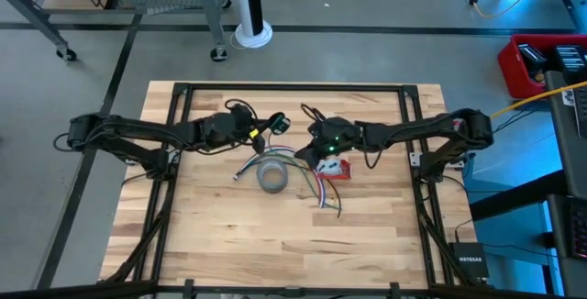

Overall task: Coil cords
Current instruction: Coil the green wire onto the black spool

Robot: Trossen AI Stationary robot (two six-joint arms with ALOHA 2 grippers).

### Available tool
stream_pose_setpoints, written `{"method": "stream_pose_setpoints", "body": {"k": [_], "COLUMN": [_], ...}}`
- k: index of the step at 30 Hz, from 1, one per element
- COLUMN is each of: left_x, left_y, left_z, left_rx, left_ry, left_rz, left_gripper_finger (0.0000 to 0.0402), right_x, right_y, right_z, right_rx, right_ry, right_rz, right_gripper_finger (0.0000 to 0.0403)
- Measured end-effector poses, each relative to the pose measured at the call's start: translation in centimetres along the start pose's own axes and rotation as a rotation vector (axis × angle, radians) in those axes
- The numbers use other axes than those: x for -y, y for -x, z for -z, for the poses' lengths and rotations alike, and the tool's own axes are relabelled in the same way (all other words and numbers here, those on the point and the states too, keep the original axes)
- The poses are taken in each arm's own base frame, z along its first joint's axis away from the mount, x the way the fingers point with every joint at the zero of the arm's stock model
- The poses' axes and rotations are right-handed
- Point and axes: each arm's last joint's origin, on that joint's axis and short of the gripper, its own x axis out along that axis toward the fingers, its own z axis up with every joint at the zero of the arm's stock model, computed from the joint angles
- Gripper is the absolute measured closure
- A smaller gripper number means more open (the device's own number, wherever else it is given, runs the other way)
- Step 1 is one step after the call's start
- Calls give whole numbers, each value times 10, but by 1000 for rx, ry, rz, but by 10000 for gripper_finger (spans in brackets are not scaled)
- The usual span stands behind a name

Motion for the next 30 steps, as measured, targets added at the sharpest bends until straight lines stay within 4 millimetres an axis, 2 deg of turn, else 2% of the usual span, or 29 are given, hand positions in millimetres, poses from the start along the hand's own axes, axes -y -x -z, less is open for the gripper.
{"method": "stream_pose_setpoints", "body": {"k": [5, 13, 22, 30], "left_x": [-1, 0, -8, -5], "left_y": [5, 7, 4, 5], "left_z": [-5, -12, -17, -26], "left_rx": [17, 53, 75, 163], "left_ry": [9, 3, 14, 2], "left_rz": [6, 16, -13, 15], "left_gripper_finger": [401, 401, 402, 402], "right_x": [10, 15, 17, 19], "right_y": [-1, -9, -9, -8], "right_z": [6, 11, 13, 16], "right_rx": [-13, -57, -72, -105], "right_ry": [42, 39, 34, 27], "right_rz": [153, 146, 160, 190], "right_gripper_finger": [326, 326, 326, 326]}}
